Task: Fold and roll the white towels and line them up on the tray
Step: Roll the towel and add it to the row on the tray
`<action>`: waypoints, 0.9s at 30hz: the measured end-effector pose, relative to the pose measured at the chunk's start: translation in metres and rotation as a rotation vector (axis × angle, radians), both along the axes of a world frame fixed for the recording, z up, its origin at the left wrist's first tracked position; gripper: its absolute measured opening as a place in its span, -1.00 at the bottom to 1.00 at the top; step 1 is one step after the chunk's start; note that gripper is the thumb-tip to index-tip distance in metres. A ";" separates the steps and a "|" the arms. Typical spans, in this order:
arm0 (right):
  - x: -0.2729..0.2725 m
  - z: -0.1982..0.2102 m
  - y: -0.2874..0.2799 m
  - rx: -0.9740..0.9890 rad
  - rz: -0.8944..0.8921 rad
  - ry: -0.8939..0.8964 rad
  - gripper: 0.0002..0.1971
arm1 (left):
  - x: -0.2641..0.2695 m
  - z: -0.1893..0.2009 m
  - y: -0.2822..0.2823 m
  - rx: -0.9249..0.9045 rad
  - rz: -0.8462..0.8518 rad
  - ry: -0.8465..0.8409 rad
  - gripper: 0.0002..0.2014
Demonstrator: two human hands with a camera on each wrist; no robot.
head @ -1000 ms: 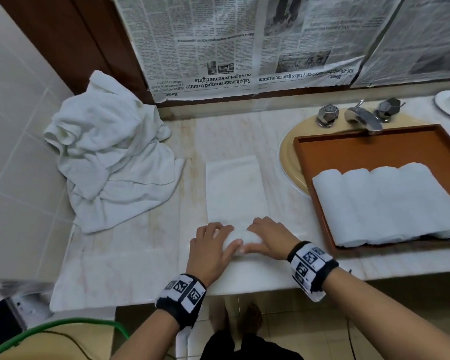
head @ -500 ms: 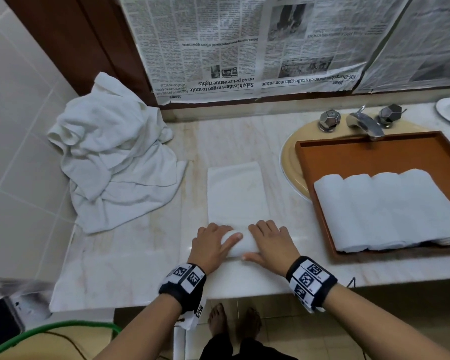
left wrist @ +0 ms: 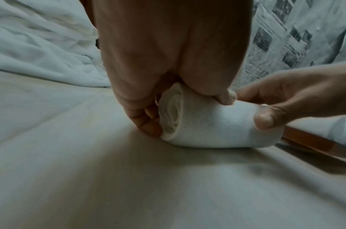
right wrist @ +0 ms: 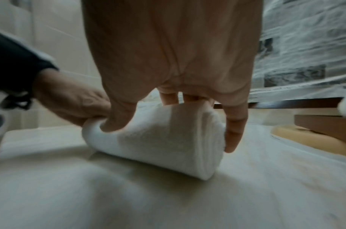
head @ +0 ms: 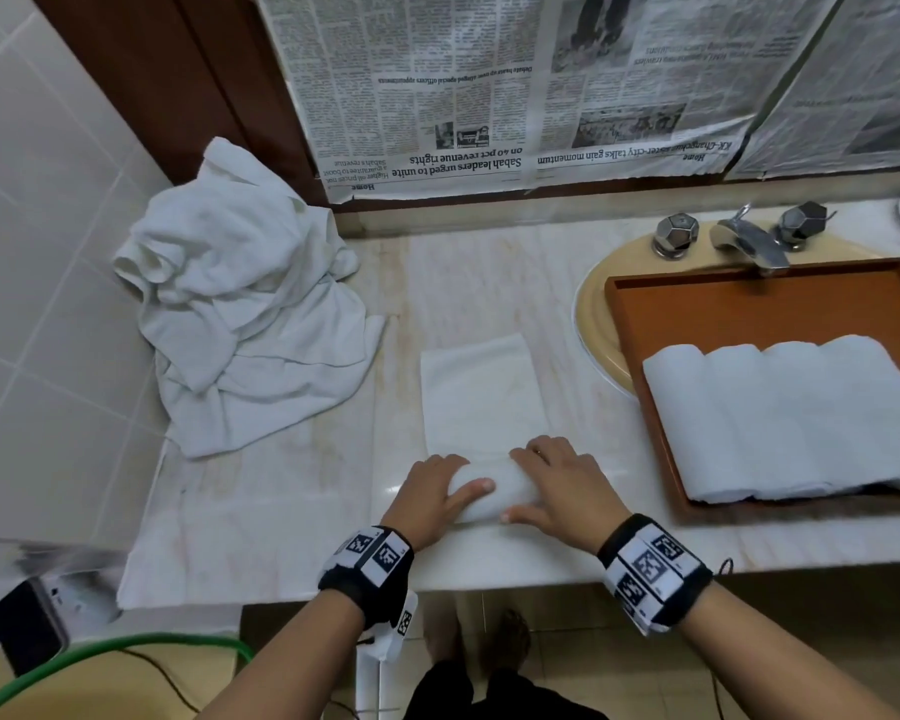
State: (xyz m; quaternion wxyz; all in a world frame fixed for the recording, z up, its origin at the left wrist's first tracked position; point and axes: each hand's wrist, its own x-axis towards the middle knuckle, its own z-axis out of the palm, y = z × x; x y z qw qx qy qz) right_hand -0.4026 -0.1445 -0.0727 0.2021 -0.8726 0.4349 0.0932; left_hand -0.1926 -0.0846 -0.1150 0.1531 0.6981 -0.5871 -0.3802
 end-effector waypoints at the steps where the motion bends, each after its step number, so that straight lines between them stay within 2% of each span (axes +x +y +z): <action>1: 0.003 -0.002 0.002 -0.019 0.016 0.025 -0.25 | 0.001 -0.001 0.000 0.001 -0.004 0.006 -0.24; 6: 0.005 -0.006 -0.016 0.252 -0.053 -0.072 -0.32 | -0.004 0.007 0.015 -0.076 -0.019 -0.003 -0.27; 9: 0.004 0.001 -0.029 0.369 -0.017 -0.131 -0.43 | -0.007 0.008 0.024 -0.148 -0.041 -0.068 -0.33; 11: 0.003 0.006 -0.031 0.417 0.016 -0.165 -0.51 | -0.005 0.008 0.024 -0.108 -0.025 -0.058 -0.35; 13: 0.000 0.008 -0.026 0.385 0.015 -0.170 -0.53 | -0.001 0.007 0.018 -0.050 -0.024 -0.039 -0.32; 16: 0.000 0.009 -0.009 0.056 -0.006 -0.004 -0.44 | 0.003 0.007 0.006 -0.017 -0.016 -0.005 -0.28; 18: 0.005 0.008 0.000 -0.085 -0.021 0.054 -0.36 | 0.003 0.008 -0.002 -0.009 0.018 0.014 -0.38; 20: 0.010 0.005 0.004 -0.091 -0.020 0.069 -0.26 | 0.003 0.009 -0.009 -0.004 0.039 -0.002 -0.48; 23: 0.012 -0.001 -0.001 -0.043 -0.011 0.076 -0.24 | 0.001 0.011 -0.010 -0.009 0.095 -0.001 -0.48; 27: 0.013 0.002 -0.019 0.197 -0.055 0.006 -0.25 | -0.003 0.015 0.005 -0.202 0.000 -0.114 -0.37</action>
